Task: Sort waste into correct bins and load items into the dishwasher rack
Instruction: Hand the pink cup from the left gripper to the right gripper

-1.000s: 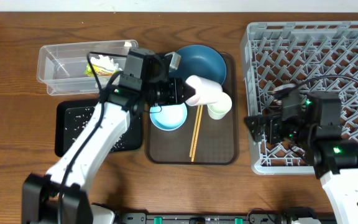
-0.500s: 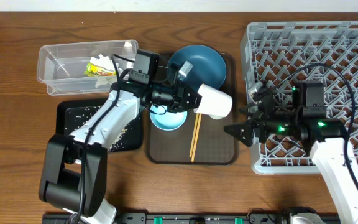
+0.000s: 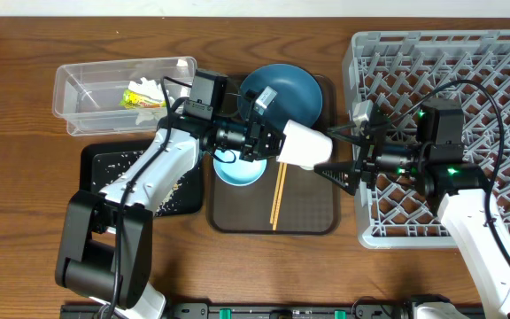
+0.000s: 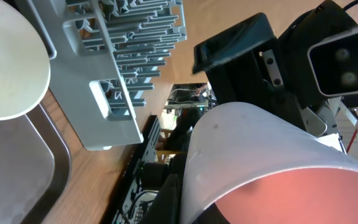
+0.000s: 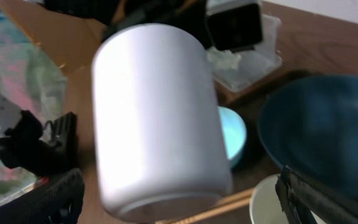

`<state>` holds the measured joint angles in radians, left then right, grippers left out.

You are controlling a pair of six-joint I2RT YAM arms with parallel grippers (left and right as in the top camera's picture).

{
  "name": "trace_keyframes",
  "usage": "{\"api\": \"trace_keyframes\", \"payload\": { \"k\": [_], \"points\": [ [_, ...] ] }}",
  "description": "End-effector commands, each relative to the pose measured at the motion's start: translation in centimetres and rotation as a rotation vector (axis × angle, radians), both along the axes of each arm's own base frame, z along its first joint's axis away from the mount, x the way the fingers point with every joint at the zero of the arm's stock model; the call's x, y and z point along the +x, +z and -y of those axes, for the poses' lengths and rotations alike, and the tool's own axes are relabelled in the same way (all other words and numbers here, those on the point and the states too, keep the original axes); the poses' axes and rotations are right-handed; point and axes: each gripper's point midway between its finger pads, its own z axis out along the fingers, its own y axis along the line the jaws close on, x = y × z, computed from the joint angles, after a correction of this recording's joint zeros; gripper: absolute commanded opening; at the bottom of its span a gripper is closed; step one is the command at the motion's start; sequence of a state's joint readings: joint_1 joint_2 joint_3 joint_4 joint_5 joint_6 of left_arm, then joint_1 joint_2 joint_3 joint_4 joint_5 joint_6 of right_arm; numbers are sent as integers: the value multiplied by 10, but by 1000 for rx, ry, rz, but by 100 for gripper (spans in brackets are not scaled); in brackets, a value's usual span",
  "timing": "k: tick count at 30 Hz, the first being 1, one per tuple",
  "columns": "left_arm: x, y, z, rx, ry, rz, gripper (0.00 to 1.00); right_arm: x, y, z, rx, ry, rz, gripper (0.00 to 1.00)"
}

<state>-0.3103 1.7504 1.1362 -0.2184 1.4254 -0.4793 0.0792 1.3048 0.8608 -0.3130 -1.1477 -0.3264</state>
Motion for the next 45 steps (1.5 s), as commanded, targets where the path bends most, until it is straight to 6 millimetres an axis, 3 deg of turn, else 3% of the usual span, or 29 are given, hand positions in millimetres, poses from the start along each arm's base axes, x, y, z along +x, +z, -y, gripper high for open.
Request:
{"api": "trace_keyframes", "payload": {
  "k": [1,11,34,39,45],
  "points": [
    [0,8,0,-24,-12,-10,6,-12,13,-15,48,96,30,97],
    [-4,13,-1,-54,-38,-34,6,-19,17,-30,53,150,79,88],
    [-8,18,-1,-73,-56,-71,7,-12,16,-29,30,123,105,60],
    [-6,16,-1,-62,-47,-67,17,-11,16,-29,27,120,107,53],
    [5,1,0,18,22,-34,28,-11,14,-29,21,113,97,54]
  ]
}}
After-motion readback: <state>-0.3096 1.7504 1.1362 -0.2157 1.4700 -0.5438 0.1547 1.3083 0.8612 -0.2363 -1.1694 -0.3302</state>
